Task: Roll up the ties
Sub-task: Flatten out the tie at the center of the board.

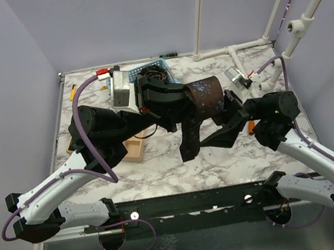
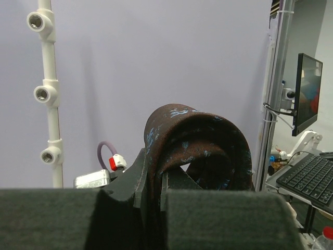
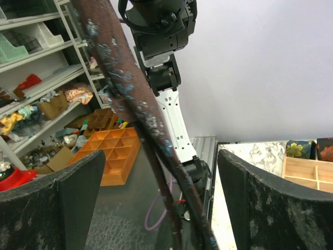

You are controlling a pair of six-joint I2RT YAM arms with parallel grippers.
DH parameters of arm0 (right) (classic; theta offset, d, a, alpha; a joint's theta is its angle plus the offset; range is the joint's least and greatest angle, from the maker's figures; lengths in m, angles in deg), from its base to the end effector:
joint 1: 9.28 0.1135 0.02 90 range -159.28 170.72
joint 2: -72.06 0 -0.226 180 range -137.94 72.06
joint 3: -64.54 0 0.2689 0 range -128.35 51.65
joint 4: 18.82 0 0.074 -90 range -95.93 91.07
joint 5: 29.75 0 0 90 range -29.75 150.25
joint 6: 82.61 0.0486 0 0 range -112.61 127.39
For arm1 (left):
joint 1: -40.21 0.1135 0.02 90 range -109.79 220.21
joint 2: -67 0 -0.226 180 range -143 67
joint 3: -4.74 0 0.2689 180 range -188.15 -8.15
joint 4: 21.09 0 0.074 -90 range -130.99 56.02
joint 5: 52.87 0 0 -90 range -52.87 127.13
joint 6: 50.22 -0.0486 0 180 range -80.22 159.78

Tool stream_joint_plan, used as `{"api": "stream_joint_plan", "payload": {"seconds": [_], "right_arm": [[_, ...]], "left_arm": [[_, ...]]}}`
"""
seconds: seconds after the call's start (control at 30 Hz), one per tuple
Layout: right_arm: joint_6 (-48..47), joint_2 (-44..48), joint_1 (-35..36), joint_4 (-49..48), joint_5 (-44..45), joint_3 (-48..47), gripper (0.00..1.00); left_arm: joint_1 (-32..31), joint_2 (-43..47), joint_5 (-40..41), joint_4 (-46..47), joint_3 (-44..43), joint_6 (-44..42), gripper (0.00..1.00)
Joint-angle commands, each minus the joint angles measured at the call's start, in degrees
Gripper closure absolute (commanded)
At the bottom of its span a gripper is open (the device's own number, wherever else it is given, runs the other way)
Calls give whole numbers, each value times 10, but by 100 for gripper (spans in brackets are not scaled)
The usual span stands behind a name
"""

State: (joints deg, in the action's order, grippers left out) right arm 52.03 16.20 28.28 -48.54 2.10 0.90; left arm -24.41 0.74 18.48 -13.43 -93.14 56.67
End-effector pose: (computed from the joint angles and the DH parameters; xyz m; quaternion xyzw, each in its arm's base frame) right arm 0.1640 0.1782 0.3976 -0.4111 0.4127 0.6773 0.4494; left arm 0.0935 -0.2334 0.5374 0.3049 0.3273 -0.6347 0.6302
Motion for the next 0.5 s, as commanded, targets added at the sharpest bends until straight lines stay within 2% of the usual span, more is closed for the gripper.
{"api": "stream_joint_plan", "payload": {"seconds": [0.0, 0.1, 0.27, 0.37, 0.47], "right_arm": [[15, -4, 5, -19, 15, 3, 8], [-42, 51, 5, 65, 117, 29, 3], [-113, 190, 4, 198, 347, 59, 0], [-90, 231, 5, 214, 420, 58, 0], [-5, 225, 4, 215, 477, 47, 0]], "left_arm": [[-1, 6, 39, 37, 0, -14, 100], [-1, 15, 119, 38, 10, -33, 100], [-2, 18, 327, 47, 12, -79, 100], [-1, -11, 419, 74, -6, -121, 100], [-1, -60, 505, 115, -39, -150, 100]]}}
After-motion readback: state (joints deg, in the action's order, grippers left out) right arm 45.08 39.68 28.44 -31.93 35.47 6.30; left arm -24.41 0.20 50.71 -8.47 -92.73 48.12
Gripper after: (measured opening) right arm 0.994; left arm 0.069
